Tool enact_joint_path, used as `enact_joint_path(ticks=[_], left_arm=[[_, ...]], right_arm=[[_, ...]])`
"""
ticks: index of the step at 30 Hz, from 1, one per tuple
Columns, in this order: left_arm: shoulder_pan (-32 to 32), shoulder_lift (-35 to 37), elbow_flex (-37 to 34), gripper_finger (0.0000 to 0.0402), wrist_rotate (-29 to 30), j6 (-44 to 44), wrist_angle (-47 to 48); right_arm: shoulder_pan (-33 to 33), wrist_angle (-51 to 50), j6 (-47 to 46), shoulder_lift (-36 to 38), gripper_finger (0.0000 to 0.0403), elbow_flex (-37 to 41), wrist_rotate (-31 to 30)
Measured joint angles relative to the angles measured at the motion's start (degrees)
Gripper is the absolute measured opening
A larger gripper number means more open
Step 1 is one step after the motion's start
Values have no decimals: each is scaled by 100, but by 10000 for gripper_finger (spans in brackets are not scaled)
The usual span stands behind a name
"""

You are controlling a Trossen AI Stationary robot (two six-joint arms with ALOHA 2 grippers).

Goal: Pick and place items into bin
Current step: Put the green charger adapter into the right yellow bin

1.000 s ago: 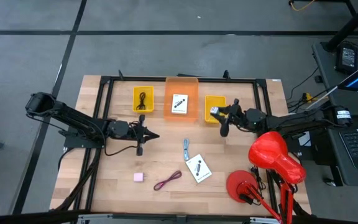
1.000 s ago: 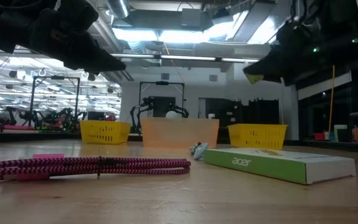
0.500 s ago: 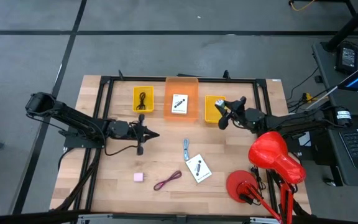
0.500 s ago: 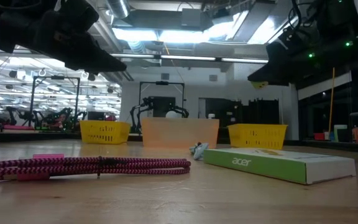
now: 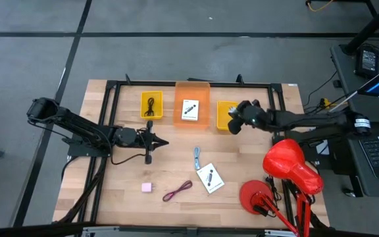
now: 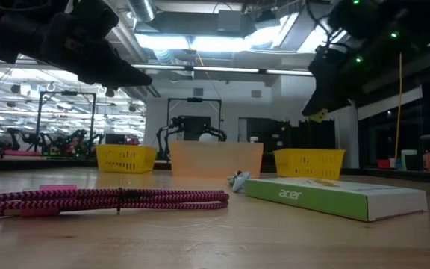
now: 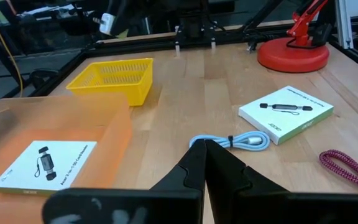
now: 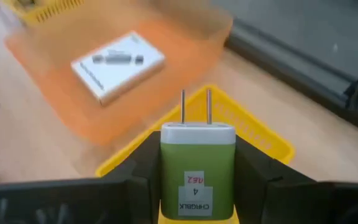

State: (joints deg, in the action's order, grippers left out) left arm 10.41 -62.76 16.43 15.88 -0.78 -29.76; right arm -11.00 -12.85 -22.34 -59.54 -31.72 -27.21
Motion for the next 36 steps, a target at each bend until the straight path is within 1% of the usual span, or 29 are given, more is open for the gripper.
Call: enact_joint_path(ticks=[1,3,7,10,14,28,32,36], left_arm=[[-1,0,0,3,0,0,2],[-1,0,2,5,0,-2,5],[-1,0,0,3,0,-73,33],[-1,0,1,2,0,-97,33],[-1,0,0,5,-2,-96,33],[0,0,0,5,-4,-93,39],[-1,0,0,2,-4,-94,39],[-1,0,0,4,-4,-92,42]], right_arm=[[-73,-248,-27,-78,119,-149,131],[-175,-643,-138,-239,119,-416,192],[-380,-1201,-70,-627,119,-939,442],[-528,-1378,196,-919,119,-1257,653],[-706,-1394,336,-1139,119,-1424,654],[-797,-1307,211,-1177,119,-1154,656],[-797,-781,176,-1177,119,-848,797],[-797,-422,78,-1177,119,-515,807]])
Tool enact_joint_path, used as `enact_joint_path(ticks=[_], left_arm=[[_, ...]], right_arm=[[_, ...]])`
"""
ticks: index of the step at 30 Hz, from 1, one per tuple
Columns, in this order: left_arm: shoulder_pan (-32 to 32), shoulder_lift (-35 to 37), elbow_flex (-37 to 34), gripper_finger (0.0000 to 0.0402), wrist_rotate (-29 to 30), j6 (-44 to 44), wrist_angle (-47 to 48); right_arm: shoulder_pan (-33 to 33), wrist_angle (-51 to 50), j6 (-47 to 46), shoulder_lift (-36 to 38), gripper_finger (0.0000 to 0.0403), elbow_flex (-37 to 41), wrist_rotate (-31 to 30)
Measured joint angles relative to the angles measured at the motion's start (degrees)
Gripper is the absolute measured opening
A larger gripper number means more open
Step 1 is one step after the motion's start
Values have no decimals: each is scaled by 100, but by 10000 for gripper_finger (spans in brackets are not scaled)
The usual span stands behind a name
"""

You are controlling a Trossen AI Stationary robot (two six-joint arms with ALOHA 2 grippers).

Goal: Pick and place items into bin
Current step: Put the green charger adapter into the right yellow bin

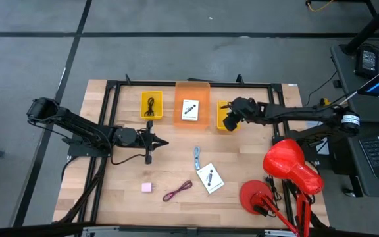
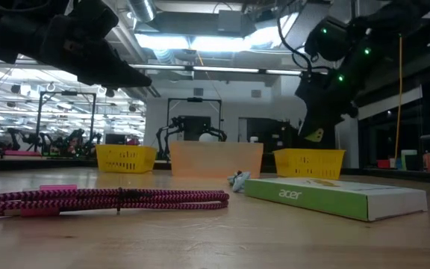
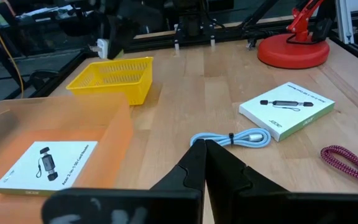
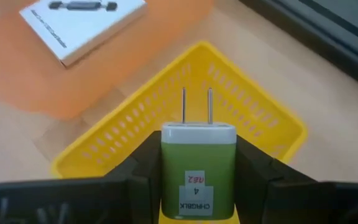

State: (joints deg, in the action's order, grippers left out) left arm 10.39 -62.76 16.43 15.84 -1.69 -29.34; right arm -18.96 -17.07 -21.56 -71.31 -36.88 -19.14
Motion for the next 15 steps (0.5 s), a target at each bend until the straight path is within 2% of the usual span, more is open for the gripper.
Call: enact_joint_path(ticks=[7,15], left_arm=[[1,0,0,2,0,0,0],[0,0,0,5,-2,46,-1]], right_arm=[[2,986,-39,-35,119,595,195],[0,1248,114,-314,119,721,237]])
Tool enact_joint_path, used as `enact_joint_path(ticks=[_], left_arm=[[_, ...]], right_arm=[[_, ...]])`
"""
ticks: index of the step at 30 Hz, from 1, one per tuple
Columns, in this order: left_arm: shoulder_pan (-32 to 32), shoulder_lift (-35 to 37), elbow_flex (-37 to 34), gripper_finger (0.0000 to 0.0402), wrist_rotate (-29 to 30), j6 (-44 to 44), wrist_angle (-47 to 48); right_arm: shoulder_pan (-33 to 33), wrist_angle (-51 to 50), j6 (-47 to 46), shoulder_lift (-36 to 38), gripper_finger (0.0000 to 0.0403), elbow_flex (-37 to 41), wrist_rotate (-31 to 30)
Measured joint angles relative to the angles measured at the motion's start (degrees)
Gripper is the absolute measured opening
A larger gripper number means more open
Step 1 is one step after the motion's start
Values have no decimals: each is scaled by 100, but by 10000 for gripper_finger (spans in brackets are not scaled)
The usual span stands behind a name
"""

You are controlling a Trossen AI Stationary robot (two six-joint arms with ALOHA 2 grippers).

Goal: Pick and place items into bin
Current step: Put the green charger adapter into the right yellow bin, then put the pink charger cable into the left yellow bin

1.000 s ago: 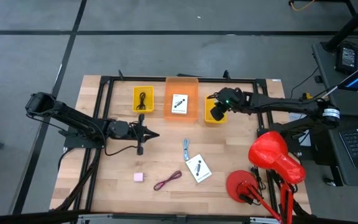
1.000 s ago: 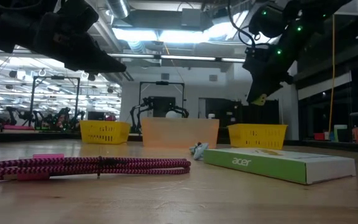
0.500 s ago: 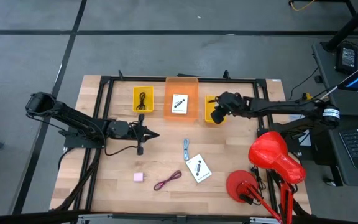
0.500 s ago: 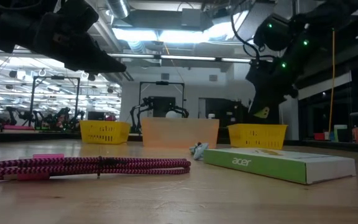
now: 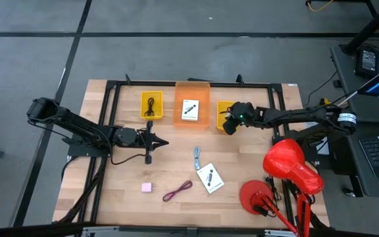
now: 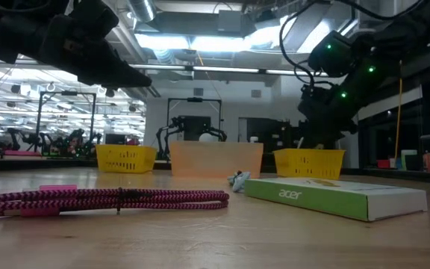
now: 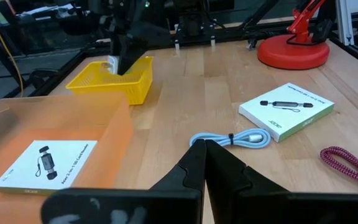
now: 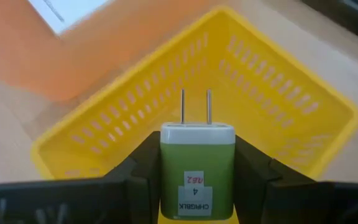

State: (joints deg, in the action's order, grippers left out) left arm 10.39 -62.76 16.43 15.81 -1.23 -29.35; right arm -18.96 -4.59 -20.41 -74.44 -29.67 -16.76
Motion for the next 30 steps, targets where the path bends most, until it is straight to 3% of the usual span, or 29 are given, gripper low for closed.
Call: enact_joint_path(ticks=[5,11,16,23,30], left_arm=[[2,0,0,6,-2,2,3],[1,0,1,6,0,2,2],[2,0,0,6,0,2,3],[0,0,2,6,0,2,1],[0,0,0,6,0,2,1]], right_arm=[[2,268,154,-10,127,-2,-1],[0,325,125,-10,263,-2,-5],[0,354,109,-10,301,-2,-5],[0,484,142,-8,254,-207,-5],[0,94,291,-3,143,-702,318]])
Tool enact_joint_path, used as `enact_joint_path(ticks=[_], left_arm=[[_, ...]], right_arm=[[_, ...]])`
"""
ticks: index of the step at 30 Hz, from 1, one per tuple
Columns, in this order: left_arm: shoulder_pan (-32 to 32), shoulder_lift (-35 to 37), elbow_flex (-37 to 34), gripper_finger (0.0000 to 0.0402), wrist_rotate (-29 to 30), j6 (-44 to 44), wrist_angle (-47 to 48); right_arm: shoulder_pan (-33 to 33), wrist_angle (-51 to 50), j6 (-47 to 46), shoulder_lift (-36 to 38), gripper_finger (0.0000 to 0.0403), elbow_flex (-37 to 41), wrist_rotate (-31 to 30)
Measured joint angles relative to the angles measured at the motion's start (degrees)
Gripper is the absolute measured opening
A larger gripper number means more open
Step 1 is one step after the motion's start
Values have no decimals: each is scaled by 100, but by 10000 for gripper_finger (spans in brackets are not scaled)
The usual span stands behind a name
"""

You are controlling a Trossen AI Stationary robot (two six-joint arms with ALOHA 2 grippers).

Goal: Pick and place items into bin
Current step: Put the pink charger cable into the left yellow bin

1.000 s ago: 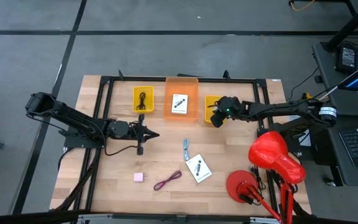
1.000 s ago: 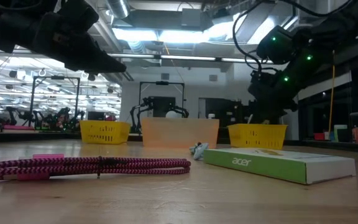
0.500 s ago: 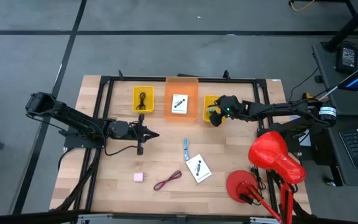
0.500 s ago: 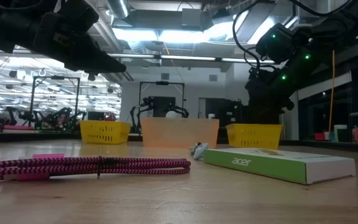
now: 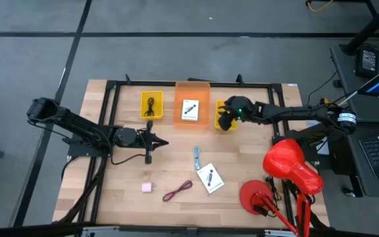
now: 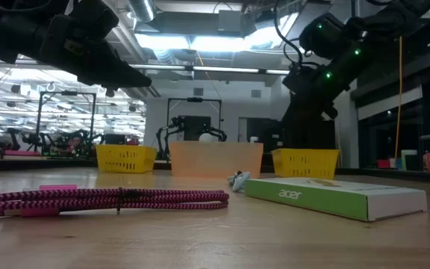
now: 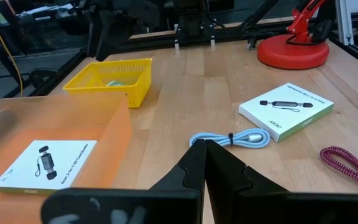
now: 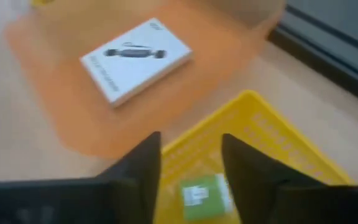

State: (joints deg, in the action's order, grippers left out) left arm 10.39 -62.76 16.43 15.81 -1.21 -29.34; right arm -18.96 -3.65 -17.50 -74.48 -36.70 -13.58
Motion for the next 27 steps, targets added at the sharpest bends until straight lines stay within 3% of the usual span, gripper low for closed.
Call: enact_joint_path(ticks=[7,12,20,27], left_arm=[[0,0,1,6,0,-41,0],[0,0,2,6,2,-48,0],[71,0,86,2,-107,-62,92],[378,0,430,2,-797,-69,1144]], right_arm=[[4,351,454,0,11,-47,998],[231,1023,806,0,11,-52,1832],[541,1307,875,0,1,-54,1836],[990,1326,1264,0,0,-54,1824]])
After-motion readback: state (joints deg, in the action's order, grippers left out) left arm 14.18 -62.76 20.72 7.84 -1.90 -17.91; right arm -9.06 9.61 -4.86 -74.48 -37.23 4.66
